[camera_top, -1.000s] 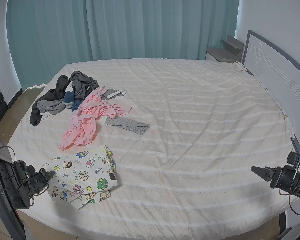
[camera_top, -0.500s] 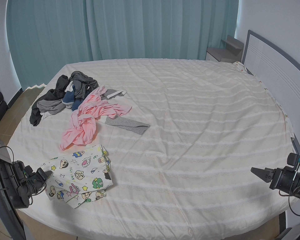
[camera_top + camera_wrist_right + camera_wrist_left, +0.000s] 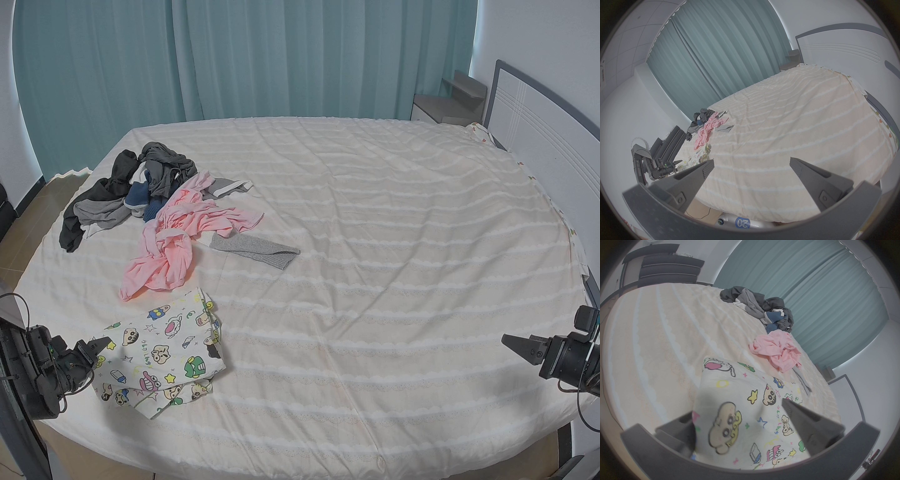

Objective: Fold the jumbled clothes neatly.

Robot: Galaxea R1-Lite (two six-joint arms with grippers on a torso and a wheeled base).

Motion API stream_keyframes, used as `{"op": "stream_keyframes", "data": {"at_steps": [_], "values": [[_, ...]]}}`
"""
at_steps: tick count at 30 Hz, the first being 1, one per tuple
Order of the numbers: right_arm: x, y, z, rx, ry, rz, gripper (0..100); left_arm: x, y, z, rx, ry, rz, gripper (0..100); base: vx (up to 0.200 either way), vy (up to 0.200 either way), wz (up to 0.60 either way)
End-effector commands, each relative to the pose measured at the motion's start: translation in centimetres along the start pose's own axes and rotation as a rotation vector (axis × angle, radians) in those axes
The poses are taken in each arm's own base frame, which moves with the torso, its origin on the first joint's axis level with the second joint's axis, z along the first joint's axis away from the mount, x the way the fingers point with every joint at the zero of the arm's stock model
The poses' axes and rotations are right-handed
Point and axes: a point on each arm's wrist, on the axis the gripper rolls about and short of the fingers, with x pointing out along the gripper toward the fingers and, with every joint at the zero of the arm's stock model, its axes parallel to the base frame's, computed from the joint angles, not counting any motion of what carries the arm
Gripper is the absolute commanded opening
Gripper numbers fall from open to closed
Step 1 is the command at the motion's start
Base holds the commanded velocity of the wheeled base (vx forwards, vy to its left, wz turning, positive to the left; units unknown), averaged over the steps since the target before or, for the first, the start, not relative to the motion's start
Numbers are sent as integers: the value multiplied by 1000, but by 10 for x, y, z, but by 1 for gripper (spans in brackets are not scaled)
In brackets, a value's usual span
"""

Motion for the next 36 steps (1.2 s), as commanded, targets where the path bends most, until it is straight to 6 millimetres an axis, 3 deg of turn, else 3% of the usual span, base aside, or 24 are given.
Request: {"op": "stream_keyframes", "data": {"at_steps": [1, 9, 15, 17, 24, 31, 35, 36], "values": [[0, 0, 1, -1, -4, 2, 100, -5, 5, -3, -13, -15, 48, 100, 0, 0, 0], [0, 0, 0, 0, -2, 1, 100, -31, 28, 17, 25, -145, 175, 100, 0, 0, 0], [0, 0, 1, -1, -4, 2, 100, -68, 43, 39, 135, -234, 158, 100, 0, 0, 0], [0, 0, 1, -1, -8, 2, 100, -78, 33, 43, 141, -255, 119, 100, 0, 0, 0], [-4, 1, 3, -4, -25, 5, 100, -129, -43, 47, 265, -259, -279, 100, 0, 0, 0], [-25, 3, 8, -19, -138, 2, 100, -160, -119, 24, 354, -198, -611, 100, 0, 0, 0], [-37, 3, 4, -59, -163, -11, 100, -174, -138, 13, 373, -111, -754, 100, 0, 0, 0], [-48, 2, -2, -83, -169, -53, 100, -185, -147, 4, 383, -19, -841, 100, 0, 0, 0]]}}
